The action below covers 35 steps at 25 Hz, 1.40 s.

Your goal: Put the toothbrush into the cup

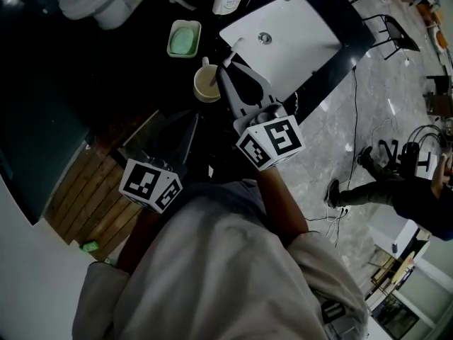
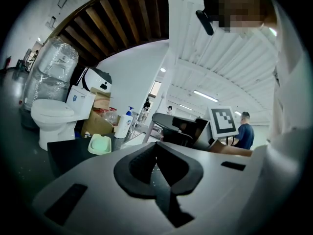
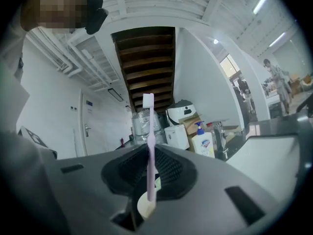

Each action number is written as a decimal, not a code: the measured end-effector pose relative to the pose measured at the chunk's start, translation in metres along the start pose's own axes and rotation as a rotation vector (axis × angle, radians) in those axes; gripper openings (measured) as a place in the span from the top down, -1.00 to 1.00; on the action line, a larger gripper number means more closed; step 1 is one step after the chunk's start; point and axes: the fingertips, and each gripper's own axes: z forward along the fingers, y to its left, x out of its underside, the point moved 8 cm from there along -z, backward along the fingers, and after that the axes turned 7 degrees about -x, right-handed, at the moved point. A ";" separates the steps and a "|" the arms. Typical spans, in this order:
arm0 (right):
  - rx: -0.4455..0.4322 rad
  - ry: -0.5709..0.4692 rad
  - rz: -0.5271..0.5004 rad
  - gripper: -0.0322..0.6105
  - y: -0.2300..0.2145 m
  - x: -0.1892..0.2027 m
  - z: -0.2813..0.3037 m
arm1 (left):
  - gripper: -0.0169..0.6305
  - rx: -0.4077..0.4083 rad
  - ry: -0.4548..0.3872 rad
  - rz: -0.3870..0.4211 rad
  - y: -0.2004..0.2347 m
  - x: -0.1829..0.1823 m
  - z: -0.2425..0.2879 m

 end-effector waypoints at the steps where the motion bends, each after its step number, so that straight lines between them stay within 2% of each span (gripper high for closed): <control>1: 0.006 0.007 -0.002 0.75 -0.001 0.003 0.001 | 0.92 -0.003 0.001 -0.004 0.000 0.000 0.000; 7: 0.063 0.044 0.002 0.74 -0.013 0.017 0.002 | 0.92 0.025 0.002 -0.082 -0.005 0.005 0.004; 16: 0.070 0.091 0.017 0.74 -0.016 0.037 0.005 | 0.92 0.034 0.013 -0.066 -0.008 0.012 0.003; 23: 0.069 0.136 0.021 0.74 -0.013 0.053 0.010 | 0.91 0.013 0.016 -0.098 -0.004 0.015 -0.004; 35: 0.088 0.181 0.022 0.74 -0.011 0.069 0.009 | 0.91 -0.006 0.008 -0.107 0.005 0.020 -0.013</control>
